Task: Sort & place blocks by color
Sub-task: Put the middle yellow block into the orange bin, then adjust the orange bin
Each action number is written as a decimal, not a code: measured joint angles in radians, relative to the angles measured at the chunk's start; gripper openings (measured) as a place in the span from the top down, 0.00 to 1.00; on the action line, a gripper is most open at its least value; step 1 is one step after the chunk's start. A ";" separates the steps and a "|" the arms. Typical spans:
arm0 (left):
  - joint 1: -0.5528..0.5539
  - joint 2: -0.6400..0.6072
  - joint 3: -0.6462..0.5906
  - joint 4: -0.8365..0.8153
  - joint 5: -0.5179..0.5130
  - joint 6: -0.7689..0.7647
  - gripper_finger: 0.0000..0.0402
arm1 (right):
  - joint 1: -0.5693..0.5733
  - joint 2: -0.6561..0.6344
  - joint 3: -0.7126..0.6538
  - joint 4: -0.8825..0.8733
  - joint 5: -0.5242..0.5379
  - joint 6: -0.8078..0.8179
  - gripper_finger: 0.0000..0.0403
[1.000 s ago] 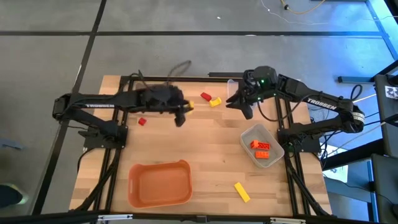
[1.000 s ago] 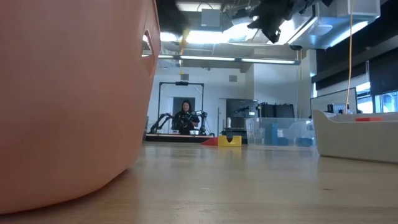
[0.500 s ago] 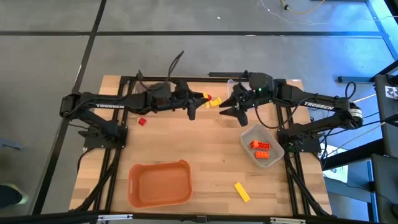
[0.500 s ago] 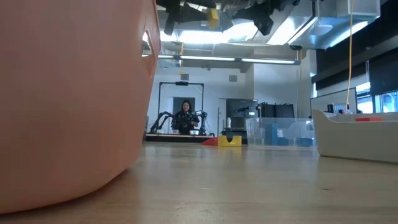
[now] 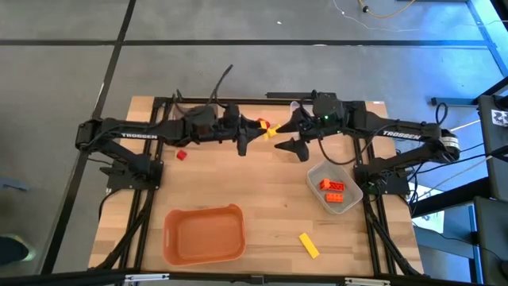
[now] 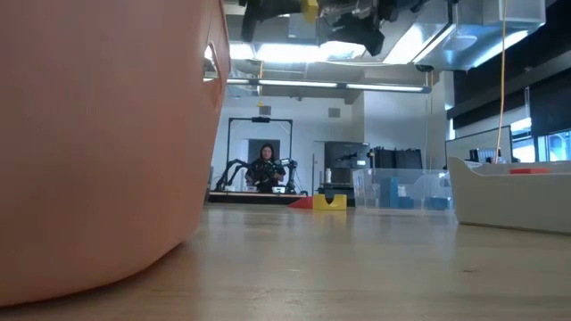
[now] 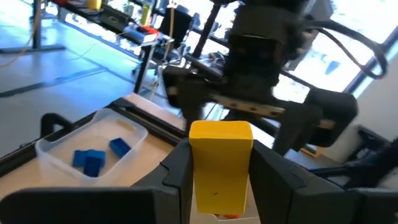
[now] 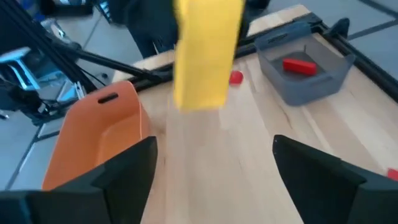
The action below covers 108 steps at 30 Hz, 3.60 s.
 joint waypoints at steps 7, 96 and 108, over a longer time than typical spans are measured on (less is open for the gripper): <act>-0.036 0.000 0.000 0.025 -0.005 0.036 0.73 | 0.051 0.075 0.000 0.156 -0.063 0.062 0.20; 0.105 -0.319 0.000 -0.171 0.070 -0.014 0.22 | 0.506 0.872 0.398 0.247 0.007 0.207 0.65; 0.105 -0.330 0.000 -0.171 0.097 -0.015 0.22 | 0.510 0.871 0.405 0.347 0.061 0.232 0.48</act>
